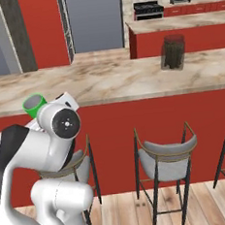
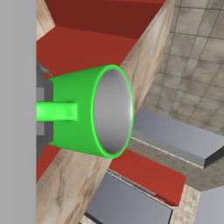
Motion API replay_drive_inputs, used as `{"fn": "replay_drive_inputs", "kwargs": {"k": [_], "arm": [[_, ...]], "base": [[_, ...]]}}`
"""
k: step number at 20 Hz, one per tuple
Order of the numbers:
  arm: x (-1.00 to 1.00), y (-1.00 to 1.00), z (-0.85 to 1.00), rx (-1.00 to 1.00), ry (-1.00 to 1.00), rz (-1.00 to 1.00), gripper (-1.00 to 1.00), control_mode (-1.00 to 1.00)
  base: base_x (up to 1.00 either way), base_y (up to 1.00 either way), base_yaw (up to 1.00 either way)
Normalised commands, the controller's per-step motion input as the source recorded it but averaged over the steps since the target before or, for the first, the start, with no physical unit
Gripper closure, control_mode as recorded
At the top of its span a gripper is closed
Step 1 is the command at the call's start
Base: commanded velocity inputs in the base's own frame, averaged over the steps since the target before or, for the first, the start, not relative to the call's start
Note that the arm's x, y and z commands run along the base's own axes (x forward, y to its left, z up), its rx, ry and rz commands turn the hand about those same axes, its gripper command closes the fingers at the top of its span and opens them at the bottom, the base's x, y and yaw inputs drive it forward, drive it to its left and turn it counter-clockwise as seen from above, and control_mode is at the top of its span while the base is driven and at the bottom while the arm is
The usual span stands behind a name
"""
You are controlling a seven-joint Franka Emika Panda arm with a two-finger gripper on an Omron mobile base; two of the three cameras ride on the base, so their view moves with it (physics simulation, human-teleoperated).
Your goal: Open the cabinet directly in front. Then move the liquor and the mug to the dining counter with the jar on it.
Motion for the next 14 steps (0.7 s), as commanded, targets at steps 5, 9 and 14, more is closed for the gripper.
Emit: {"fn": "replay_drive_inputs", "kwargs": {"k": [5, 9, 14], "arm": [[0.00, 0.00, 0.00, 0.00, 0.00, 0.00, 1.00, 1.00], [0.00, 0.00, 0.00, 0.00, 0.00, 0.00, 1.00, 1.00], [0.00, 0.00, 0.00, 0.00, 0.00, 0.00, 1.00, 1.00]], "base": [[0.26, -0.16, 0.00], [0.30, -0.26, 0.00], [-0.02, -0.32, 0.00]]}}
